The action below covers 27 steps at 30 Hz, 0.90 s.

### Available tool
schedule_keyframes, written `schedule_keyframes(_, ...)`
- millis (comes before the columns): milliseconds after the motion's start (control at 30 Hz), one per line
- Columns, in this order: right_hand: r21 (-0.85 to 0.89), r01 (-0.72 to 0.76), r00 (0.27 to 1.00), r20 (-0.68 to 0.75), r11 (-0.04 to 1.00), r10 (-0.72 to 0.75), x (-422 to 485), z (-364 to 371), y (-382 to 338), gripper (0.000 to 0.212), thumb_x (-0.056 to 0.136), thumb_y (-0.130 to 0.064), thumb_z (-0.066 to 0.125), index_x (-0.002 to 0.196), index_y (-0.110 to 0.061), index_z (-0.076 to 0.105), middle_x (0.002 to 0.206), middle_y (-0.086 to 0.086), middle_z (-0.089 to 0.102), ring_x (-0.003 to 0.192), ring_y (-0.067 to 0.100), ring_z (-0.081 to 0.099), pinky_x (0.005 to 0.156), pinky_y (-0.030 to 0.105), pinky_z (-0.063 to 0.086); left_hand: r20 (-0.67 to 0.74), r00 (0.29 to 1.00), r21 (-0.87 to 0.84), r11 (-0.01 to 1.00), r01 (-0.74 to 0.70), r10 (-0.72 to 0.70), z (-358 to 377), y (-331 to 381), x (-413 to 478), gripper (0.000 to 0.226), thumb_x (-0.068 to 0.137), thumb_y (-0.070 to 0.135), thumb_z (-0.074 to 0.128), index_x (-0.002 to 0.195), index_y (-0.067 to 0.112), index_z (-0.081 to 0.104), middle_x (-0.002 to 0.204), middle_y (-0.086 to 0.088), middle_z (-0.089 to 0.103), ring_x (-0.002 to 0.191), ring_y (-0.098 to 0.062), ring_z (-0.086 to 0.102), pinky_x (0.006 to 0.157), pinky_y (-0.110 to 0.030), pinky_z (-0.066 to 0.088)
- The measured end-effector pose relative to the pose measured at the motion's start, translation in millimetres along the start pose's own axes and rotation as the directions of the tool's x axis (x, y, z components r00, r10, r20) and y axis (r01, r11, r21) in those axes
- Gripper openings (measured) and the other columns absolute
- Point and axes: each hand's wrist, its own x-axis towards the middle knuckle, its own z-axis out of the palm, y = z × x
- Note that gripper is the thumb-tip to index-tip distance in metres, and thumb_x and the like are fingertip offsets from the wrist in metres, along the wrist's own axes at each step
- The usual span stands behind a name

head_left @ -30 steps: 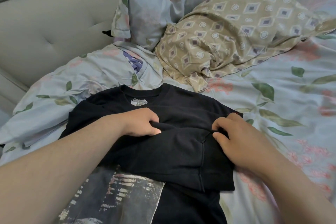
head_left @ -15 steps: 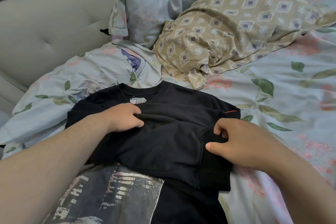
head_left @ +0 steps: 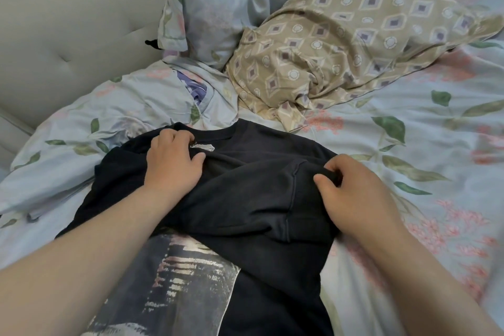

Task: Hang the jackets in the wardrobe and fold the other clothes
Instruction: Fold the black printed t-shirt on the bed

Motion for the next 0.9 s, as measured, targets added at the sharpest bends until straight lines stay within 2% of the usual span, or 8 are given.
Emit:
schedule_keyframes(67,-0.027,-0.038,0.998,-0.053,0.999,0.036,-2,5,2,0.011,0.091,-0.035,0.057,0.093,-0.025,0.053,0.095,-0.006,0.057,0.079,0.011,0.053,0.060,0.027,0.034,-0.028,0.992,-0.076,0.989,-0.123,0.121,-1,11,-29,0.060,0.083,0.052,0.053,0.130,0.014,0.056,0.141,-0.013,0.047,0.132,-0.035,0.039,0.111,-0.047,0.029)
schedule_keyframes(167,-0.167,-0.104,0.988,-0.134,0.980,0.081,-8,9,0,0.040,0.090,-0.047,0.055,0.117,-0.018,0.048,0.113,0.007,0.047,0.092,0.031,0.054,0.071,0.035,0.036,0.285,0.932,-0.093,0.974,-0.207,0.225,9,20,-77,0.089,0.075,0.074,0.025,0.152,0.029,0.032,0.164,-0.002,0.016,0.151,-0.020,0.009,0.121,-0.047,0.008)
schedule_keyframes(233,-0.258,-0.101,0.987,-0.148,0.961,0.064,-12,16,-5,0.052,0.089,-0.054,0.049,0.124,-0.015,0.045,0.122,0.013,0.044,0.102,0.036,0.053,0.076,0.038,0.039,0.386,0.901,-0.036,0.979,-0.199,0.197,23,18,-95,0.095,0.072,0.080,0.014,0.157,0.036,0.011,0.166,0.005,-0.001,0.152,-0.013,-0.006,0.123,-0.040,-0.002)
schedule_keyframes(333,-0.326,-0.058,0.992,-0.125,0.944,0.018,-19,30,-7,0.055,0.091,-0.054,0.044,0.132,-0.017,0.045,0.132,0.014,0.042,0.115,0.032,0.046,0.086,0.040,0.042,0.329,0.928,-0.005,0.982,-0.186,0.178,33,18,-96,0.093,0.074,0.080,0.010,0.157,0.037,0.006,0.166,0.006,-0.002,0.152,-0.012,-0.006,0.124,-0.039,-0.002)
schedule_keyframes(433,-0.363,-0.055,0.982,-0.188,0.930,-0.016,-17,37,-1,0.053,0.090,-0.054,0.045,0.126,-0.015,0.051,0.130,0.013,0.045,0.112,0.033,0.048,0.078,0.038,0.041,0.313,0.933,0.000,0.982,-0.187,0.178,38,18,-95,0.095,0.073,0.081,0.007,0.157,0.037,0.006,0.166,0.007,-0.003,0.152,-0.012,-0.007,0.123,-0.038,-0.002)
schedule_keyframes(667,-0.394,-0.081,0.976,-0.219,0.916,-0.008,-14,47,2,0.045,0.091,-0.051,0.042,0.121,-0.019,0.052,0.129,0.006,0.045,0.112,0.031,0.049,0.076,0.036,0.035,0.451,0.877,-0.040,0.985,-0.166,0.166,41,19,-85,0.098,0.074,0.085,0.008,0.157,0.034,-0.005,0.165,0.003,-0.015,0.150,-0.016,-0.018,0.122,-0.044,-0.010)
schedule_keyframes(800,-0.416,-0.093,0.986,-0.166,0.904,0.025,-19,42,-7,0.048,0.094,-0.048,0.042,0.128,-0.016,0.050,0.132,0.009,0.046,0.117,0.033,0.048,0.089,0.043,0.043,0.456,0.882,-0.044,0.993,-0.114,0.121,27,25,-103,0.089,0.088,0.076,0.011,0.157,0.024,-0.009,0.165,-0.005,-0.017,0.150,-0.021,-0.020,0.121,-0.047,-0.012)
schedule_keyframes(900,-0.421,-0.092,0.993,-0.101,0.903,0.054,-22,41,-6,0.054,0.096,-0.049,0.039,0.136,-0.013,0.046,0.142,0.012,0.041,0.127,0.034,0.042,0.103,0.046,0.038,0.440,0.890,-0.079,0.992,-0.096,0.122,22,15,-138,0.082,0.094,0.068,0.011,0.157,0.021,-0.011,0.164,-0.007,-0.018,0.150,-0.021,-0.020,0.122,-0.043,-0.012)
